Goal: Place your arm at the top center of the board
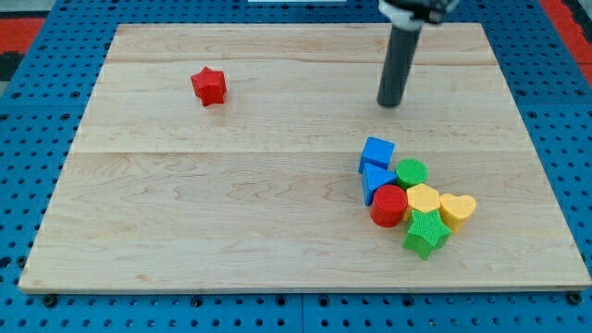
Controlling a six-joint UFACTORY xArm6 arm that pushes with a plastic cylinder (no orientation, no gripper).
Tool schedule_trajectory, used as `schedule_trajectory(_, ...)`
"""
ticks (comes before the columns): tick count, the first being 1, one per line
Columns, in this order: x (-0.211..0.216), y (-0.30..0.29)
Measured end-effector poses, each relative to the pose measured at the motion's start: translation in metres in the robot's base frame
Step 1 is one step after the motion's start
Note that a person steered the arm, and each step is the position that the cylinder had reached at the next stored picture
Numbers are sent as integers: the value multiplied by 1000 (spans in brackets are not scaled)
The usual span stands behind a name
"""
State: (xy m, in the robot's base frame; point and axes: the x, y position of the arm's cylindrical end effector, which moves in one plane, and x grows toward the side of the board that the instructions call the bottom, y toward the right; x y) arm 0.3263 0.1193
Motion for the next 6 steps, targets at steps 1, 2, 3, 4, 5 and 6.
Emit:
schedule_trajectory(1, -86, -53)
schedule_trajectory(2, -115, -91)
schedule_trajectory(3, -119, -91)
schedule_trajectory(4, -126, -91)
schedule_trajectory(5, -132, -94)
schedule_trajectory(6, -131, -94)
